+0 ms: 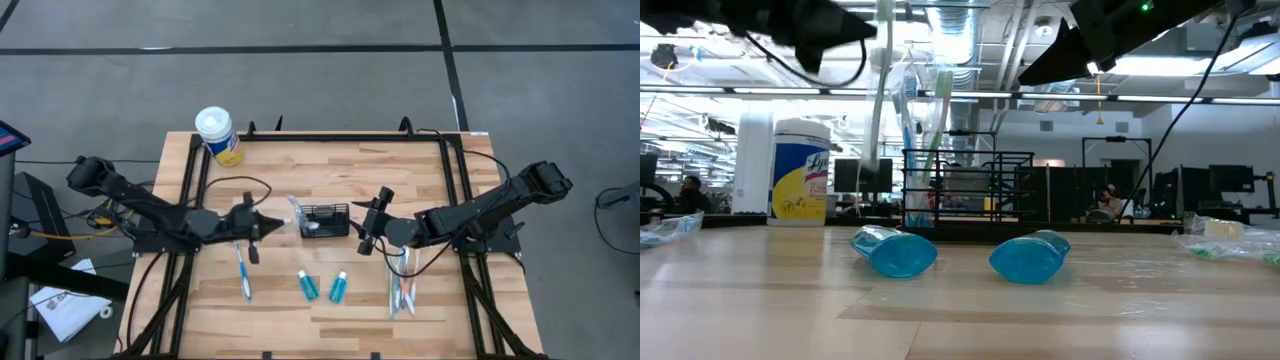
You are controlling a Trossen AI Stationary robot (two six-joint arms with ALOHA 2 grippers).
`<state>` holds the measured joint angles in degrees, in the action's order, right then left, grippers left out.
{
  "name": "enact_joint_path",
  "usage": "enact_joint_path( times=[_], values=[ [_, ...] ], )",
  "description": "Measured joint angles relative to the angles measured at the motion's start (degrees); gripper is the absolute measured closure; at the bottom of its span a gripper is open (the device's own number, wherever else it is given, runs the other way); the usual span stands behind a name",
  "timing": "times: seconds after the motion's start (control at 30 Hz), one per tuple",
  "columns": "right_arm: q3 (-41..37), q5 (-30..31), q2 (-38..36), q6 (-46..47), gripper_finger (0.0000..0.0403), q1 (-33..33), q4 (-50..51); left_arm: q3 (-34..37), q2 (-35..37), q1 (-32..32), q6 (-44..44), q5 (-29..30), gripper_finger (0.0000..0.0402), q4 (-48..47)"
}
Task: Pick & Place toothbrushing station
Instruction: Put the green toothbrush into the mesh
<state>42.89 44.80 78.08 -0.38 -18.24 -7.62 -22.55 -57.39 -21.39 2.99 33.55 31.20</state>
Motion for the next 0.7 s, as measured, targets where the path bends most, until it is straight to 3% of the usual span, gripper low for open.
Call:
enact_joint_path(
  times=[0.33, 0.7],
  values=[
    [0.0, 0.0, 0.0, 0.0, 0.0188, 0.1, 0.0, 0.0, 5.1, 3.7, -9.5, 0.5, 0.0401, 2.5],
    [0.0, -1.3, 0.0, 0.4, 0.0188, 0.4, 0.0, -5.1, 4.7, 11.3, -15.7, -9.9, 0.0401, 3.2]
  ],
)
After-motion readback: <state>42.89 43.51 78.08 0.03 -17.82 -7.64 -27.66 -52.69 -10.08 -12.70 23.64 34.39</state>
